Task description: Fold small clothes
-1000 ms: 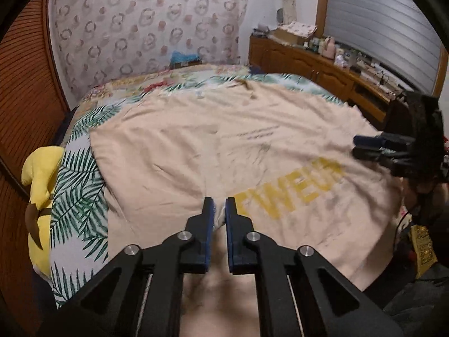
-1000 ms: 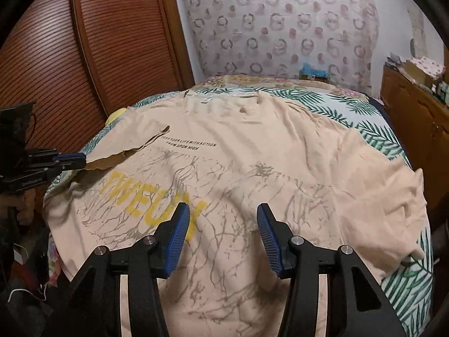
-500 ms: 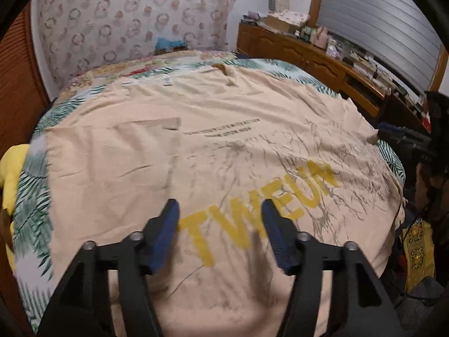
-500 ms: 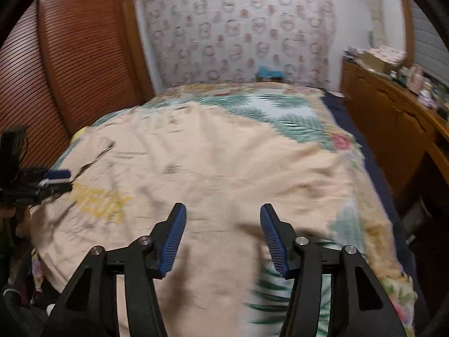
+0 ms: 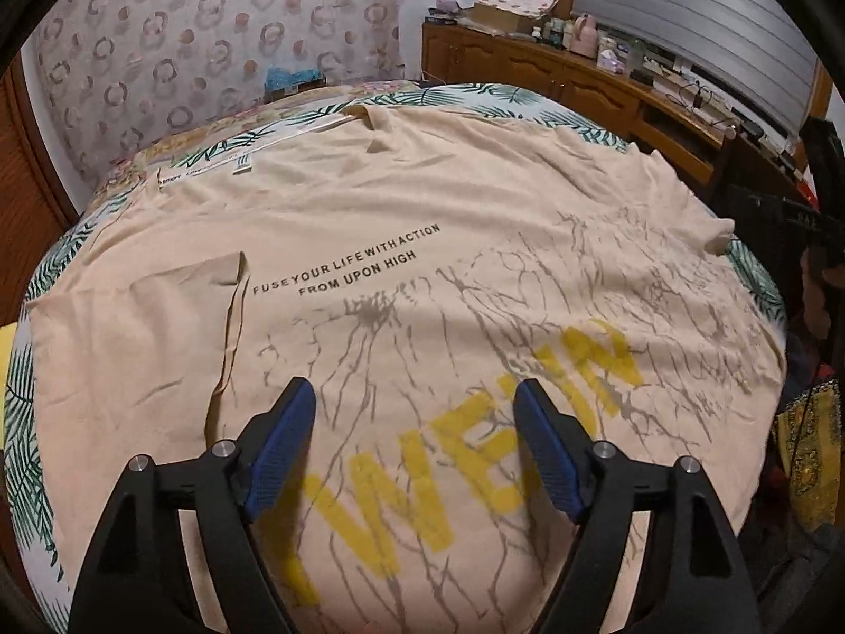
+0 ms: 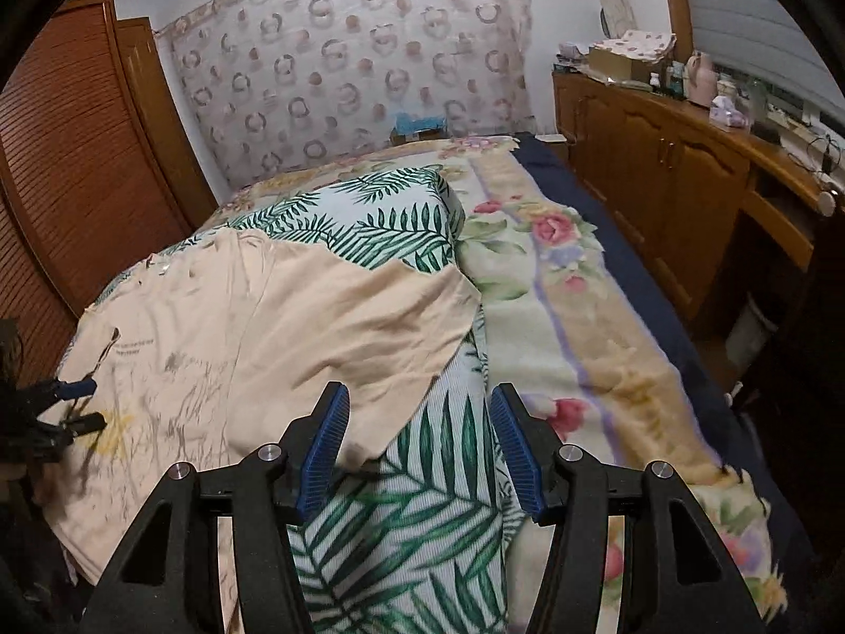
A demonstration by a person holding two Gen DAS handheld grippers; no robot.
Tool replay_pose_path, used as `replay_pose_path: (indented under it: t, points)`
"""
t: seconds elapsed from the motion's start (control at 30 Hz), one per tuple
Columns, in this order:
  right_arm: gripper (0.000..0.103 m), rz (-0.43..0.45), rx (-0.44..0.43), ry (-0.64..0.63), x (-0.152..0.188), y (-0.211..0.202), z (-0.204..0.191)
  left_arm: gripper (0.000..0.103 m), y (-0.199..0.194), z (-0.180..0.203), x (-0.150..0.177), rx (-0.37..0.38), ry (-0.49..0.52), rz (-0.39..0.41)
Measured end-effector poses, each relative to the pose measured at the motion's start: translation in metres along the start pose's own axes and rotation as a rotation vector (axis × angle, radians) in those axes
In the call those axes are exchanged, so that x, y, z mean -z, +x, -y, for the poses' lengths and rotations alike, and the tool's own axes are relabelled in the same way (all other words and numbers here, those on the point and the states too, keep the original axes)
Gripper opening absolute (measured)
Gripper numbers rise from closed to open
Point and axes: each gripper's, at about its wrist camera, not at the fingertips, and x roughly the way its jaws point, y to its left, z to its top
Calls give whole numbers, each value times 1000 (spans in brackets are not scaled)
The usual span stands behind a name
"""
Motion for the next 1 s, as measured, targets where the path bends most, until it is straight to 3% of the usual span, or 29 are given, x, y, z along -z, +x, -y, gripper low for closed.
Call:
replay_pose_path:
  t: [0.3, 0.57, 0.73, 0.87, 1.0]
  points:
    - [58, -82, 10, -50, -9, 26, -1, 84, 3, 3, -1, -18, -3, 6]
    - [36, -88, 92, -178, -13, 25, -17, 87, 4, 2, 0, -32, -24, 11]
    - [4, -94, 84, -235, -12, 23, -27, 87, 3, 1, 0, -31, -25, 12]
    - [2, -87, 88, -266, -9, 19, -33, 87, 3, 1, 0, -35, -24, 12]
    - [2, -17, 56, -253, -19, 1, -39, 87, -1, 1, 2, -28, -30, 17]
